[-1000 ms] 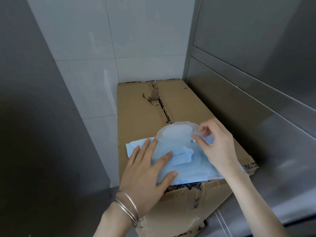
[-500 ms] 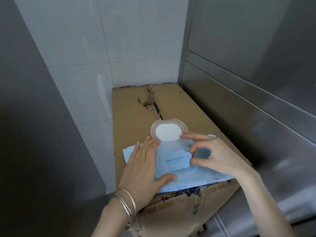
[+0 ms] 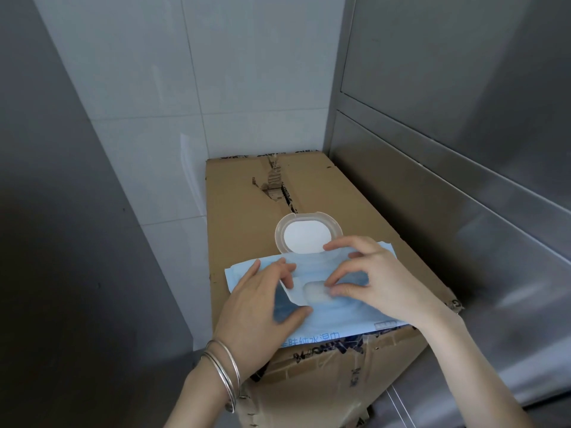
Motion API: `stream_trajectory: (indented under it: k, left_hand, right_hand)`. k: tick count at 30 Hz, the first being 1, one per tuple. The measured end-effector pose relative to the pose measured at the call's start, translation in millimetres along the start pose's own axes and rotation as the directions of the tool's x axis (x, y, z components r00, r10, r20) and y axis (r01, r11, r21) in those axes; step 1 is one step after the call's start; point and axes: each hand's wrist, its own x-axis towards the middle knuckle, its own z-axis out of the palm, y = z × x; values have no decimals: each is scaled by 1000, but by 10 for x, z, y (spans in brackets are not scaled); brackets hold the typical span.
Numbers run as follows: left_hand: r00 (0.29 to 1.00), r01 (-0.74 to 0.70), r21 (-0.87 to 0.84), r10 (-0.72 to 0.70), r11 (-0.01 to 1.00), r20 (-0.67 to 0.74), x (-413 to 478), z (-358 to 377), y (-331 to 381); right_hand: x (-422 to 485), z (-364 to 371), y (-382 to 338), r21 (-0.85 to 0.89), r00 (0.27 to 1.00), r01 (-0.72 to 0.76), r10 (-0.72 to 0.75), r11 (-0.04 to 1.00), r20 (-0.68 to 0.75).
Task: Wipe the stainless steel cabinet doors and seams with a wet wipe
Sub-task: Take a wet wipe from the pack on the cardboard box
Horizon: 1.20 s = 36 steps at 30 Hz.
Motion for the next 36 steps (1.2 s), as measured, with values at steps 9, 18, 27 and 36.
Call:
stream_trajectory:
  k: [9,18,27,36]
  left_hand:
    - [999,4,57,-6,998,40,-6,7,-1]
    - [998,40,63,-43,997,40,24,22,-23]
    - [996,65,91,-71,994,62,40,-17,45]
    - [991,-77,79,68,994,116,45,-53,115]
  right_hand:
    - [108,99,-139,-281,991,126,-111,951,69]
    - [47,146,-54,8,986,150,-149,989,-74]
    - [-94,-224,-29,236,798,109,56,966,-600]
    - [-272,-402,73,52,776,-51,73,997,-626]
